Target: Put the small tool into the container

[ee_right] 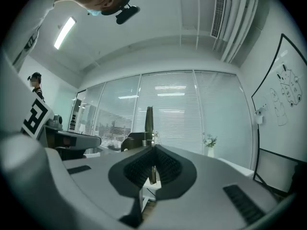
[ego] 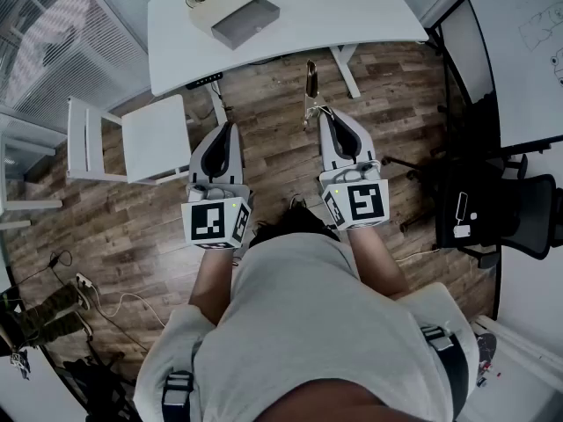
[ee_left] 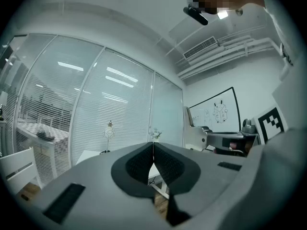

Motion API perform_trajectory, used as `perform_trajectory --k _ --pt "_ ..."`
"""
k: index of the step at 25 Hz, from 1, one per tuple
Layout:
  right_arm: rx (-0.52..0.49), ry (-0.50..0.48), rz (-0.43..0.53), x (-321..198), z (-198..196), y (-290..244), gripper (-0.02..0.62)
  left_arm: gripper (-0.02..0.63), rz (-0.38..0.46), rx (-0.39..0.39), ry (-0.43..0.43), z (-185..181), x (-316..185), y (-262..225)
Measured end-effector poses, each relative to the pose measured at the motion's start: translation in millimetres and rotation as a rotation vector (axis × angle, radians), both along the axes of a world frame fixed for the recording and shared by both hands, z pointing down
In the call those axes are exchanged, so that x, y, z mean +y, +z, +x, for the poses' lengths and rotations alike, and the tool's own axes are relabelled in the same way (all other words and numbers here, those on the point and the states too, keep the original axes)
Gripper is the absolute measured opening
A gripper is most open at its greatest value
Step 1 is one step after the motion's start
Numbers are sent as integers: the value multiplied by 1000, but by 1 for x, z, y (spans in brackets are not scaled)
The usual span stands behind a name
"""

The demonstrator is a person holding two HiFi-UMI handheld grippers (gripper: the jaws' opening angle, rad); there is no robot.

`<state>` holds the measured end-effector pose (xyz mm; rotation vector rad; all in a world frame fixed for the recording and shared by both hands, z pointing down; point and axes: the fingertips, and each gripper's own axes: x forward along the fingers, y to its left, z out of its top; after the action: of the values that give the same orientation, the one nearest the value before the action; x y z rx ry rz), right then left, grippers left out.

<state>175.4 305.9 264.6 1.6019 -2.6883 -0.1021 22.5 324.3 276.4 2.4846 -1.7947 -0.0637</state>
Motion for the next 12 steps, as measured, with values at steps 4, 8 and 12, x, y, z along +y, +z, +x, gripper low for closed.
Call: perform_trajectory --k 4,8,12 --pt "11 3 -6 1 -6 7 28 25 -9 16 1 -7 2 9" --pt "25 24 -9 1 -10 14 28 25 -16 27 14 -16 5 18" --pt "35 22 -25 -12 -10 26 28 25 -42 36 6 -22 -9 34"
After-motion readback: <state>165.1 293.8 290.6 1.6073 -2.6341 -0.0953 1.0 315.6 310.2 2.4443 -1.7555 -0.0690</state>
